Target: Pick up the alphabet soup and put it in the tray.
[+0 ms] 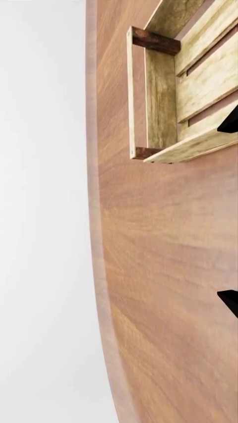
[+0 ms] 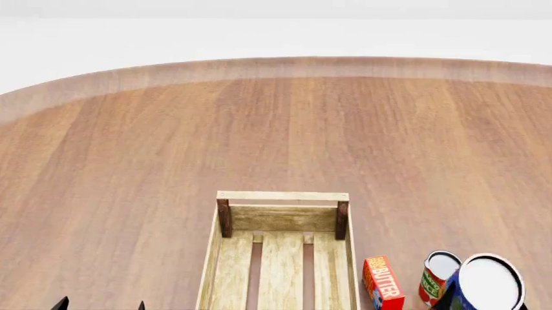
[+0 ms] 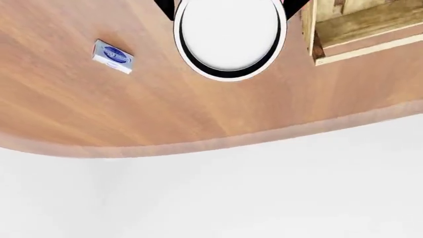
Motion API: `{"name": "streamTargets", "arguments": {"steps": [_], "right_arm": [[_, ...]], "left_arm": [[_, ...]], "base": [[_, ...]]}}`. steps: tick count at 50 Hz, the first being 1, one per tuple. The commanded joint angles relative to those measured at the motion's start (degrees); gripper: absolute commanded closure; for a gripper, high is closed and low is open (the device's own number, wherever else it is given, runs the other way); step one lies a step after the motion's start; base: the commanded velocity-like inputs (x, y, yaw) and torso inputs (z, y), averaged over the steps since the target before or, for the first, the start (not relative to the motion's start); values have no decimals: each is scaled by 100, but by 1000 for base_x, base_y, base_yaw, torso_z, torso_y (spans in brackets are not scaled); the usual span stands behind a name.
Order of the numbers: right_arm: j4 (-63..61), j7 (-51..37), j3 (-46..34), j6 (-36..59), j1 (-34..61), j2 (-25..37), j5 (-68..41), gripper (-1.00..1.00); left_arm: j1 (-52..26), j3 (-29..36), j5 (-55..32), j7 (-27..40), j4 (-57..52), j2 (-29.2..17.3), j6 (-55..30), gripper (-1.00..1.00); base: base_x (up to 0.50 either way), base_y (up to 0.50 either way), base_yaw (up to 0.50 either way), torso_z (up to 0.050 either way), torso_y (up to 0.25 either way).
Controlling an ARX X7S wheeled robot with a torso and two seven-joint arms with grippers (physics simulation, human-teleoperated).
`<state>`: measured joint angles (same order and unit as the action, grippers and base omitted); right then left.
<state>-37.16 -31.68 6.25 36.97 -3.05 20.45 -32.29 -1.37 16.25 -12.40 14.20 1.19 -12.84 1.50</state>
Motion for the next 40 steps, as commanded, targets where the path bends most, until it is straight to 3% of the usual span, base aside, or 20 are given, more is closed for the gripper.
{"name": "streamTargets", "arguments": {"steps": [1,16,40], "right_arm": [[-592,216,-576,163,91,24,69,100],[-654,263,-1150,255,245,-40,164,100],[538,965,-2365,-608,706,-385,810,100]], "left_arm": [[-7,24,-17,34,5,-16,-7,-100],[-1,55,-52,62,-17,-44,-13,-100],[-2,113,-93,101,-31,-93,27,-100]], "base": [[0,0,0,0,0],[0,0,0,0,1],[0,0,0,0,0]]}}
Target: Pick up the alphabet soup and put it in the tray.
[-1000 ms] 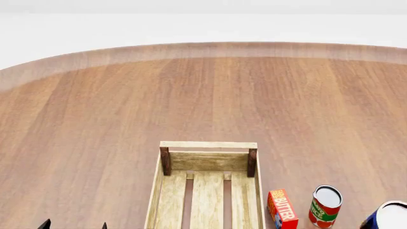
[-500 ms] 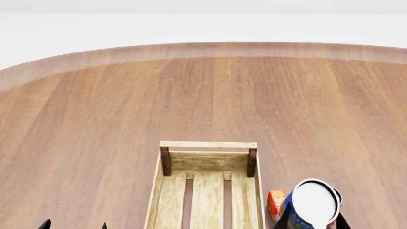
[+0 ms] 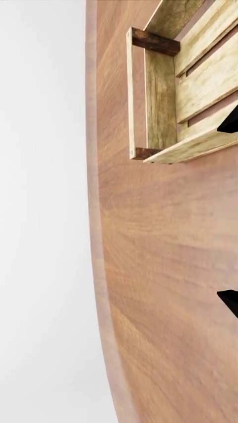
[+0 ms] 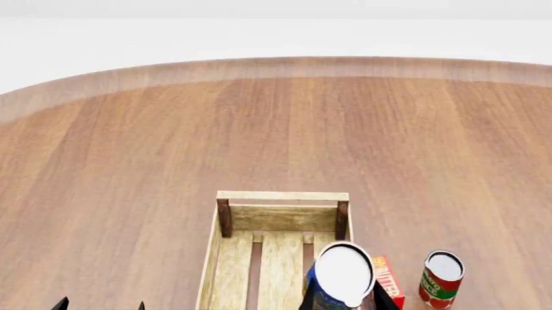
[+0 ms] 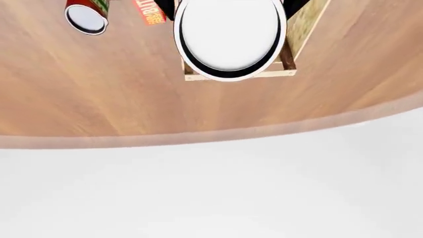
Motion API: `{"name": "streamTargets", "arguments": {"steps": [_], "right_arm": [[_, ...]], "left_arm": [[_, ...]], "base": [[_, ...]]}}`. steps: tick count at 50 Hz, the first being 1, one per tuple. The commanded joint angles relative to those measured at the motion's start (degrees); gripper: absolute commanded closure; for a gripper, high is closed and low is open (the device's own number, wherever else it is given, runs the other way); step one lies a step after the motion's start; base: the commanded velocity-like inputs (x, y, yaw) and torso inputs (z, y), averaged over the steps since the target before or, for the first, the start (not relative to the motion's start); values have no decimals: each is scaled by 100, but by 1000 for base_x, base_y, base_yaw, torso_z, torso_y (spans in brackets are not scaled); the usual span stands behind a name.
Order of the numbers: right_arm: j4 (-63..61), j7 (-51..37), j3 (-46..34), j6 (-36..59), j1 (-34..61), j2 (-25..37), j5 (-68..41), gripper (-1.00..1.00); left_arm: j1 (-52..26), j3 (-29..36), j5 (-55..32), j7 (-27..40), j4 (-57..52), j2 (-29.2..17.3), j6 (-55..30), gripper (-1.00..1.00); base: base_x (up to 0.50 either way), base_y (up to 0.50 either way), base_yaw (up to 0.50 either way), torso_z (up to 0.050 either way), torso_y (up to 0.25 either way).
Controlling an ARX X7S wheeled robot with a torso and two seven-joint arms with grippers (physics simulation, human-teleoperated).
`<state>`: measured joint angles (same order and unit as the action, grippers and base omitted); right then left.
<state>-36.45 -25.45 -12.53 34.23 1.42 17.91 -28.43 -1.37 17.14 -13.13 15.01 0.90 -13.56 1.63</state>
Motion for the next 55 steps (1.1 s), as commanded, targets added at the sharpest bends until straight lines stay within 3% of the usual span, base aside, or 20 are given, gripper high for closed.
{"name": "streamTargets", "arguments": {"steps": [1,55], "right_arm": [[536,362,-494,-374,285,-142,436,100],[3917,1033,-1363,-1986,1063,-744,1238,100]], "left_arm": [[-4,27,-21,22,-3,-23,15,-100],[-16,140,-145,113,-21,-115,39,-100]], "base": [[0,0,0,0,0],[0,0,0,0,1]]}}
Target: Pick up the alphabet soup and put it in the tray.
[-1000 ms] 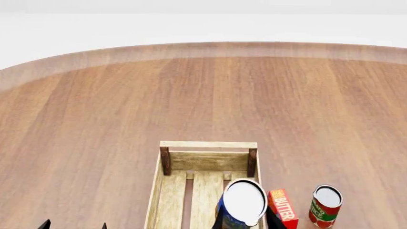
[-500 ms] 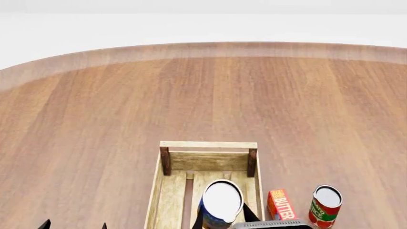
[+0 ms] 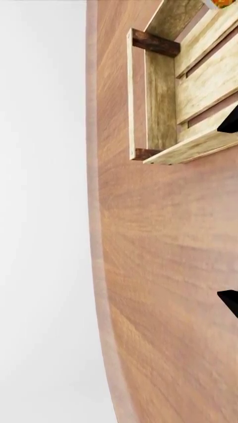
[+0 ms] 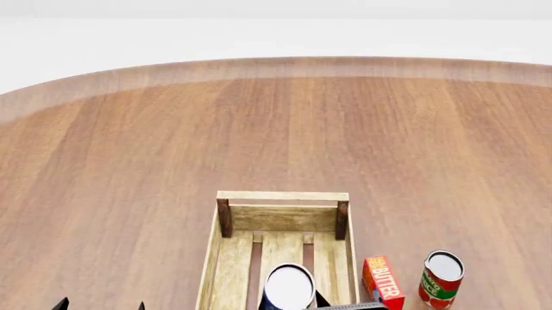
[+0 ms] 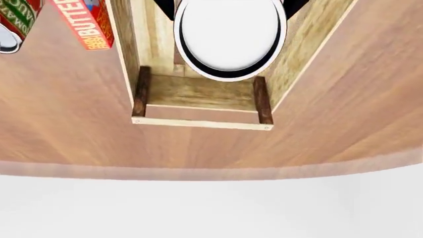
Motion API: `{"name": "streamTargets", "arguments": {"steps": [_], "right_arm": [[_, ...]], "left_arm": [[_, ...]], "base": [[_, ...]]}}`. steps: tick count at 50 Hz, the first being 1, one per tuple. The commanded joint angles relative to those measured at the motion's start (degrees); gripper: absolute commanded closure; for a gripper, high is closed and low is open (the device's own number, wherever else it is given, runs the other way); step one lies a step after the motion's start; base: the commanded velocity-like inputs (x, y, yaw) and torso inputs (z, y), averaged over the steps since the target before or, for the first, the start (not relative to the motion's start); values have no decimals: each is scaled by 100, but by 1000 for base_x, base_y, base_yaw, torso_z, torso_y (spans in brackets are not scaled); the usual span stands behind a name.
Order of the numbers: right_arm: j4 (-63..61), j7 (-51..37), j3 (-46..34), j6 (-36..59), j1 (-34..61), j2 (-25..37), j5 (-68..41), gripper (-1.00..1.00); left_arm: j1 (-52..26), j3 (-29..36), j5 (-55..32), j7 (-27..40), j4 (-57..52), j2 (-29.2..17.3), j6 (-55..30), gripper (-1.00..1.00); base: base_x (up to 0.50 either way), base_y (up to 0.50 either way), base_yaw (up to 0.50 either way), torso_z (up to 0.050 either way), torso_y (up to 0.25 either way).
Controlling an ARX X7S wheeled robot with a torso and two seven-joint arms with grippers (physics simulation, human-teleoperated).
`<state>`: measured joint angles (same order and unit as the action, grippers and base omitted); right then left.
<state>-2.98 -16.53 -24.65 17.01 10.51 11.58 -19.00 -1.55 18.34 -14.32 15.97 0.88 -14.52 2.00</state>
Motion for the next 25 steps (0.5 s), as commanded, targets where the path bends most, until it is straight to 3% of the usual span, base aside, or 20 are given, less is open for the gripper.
{"name": "streamTargets", "arguments": {"steps": [1,25], "right_arm": [[701,165,-164,-311,180,-134,304,100],[1342,186,-282,-394,306,-224,294,100]], "left_arm": [[-3,23,-25,16,-10,-21,8,-100],[-22,73,-54,57,7,-49,32,-100]], "base": [[0,0,0,0,0],[0,0,0,0,0]]}}
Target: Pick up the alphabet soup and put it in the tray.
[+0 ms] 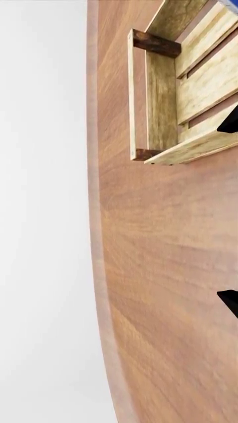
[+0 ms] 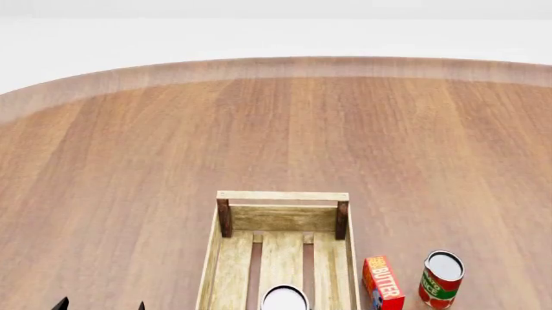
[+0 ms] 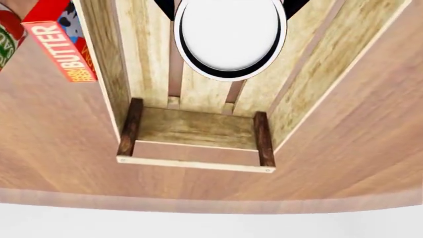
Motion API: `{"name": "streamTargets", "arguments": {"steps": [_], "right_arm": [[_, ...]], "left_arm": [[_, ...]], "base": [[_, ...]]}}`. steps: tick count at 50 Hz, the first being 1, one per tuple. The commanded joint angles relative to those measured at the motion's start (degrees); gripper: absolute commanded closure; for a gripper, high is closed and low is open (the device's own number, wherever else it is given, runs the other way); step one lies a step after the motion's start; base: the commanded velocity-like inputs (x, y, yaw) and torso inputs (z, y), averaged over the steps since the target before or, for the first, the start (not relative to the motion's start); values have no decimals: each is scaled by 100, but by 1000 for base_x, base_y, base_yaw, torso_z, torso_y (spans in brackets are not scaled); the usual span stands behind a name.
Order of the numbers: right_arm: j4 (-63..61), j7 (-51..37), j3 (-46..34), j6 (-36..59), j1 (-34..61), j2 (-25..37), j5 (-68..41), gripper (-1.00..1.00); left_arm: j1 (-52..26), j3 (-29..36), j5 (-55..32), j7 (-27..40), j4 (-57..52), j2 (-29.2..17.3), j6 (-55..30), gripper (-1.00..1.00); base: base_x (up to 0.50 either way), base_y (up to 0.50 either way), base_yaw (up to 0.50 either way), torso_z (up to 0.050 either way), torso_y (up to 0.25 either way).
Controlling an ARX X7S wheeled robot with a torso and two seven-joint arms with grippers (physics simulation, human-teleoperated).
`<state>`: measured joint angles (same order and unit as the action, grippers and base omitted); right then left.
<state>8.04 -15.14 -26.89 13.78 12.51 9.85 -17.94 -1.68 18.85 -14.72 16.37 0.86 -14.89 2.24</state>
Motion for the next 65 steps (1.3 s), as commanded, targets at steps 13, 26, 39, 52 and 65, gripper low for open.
{"name": "streamTargets", "arguments": {"steps": [13,26,39,52,65], "right_arm": [[490,41,-149,-122,147,-74,221,100],[703,28,-209,-195,197,-95,236,100],[787,-1,-212,-231,235,-96,190,-100],[713,-24,-267,-208,211,-62,162,-100],[-124,-185,-253,119,-9,146,21,-100]], "left_arm": [[-17,50,-33,35,13,-31,9,-100],[-24,70,-57,52,14,-50,24,-100],[-17,89,-75,76,-10,-74,34,-100],[-18,111,-93,95,-9,-89,47,-100],[-34,126,-121,114,-1,-102,44,-100]], "base": [[0,0,0,0,1],[3,1,2,0,0],[5,2,3,0,0],[0,0,0,-2,0],[0,0,0,0,0]]}}
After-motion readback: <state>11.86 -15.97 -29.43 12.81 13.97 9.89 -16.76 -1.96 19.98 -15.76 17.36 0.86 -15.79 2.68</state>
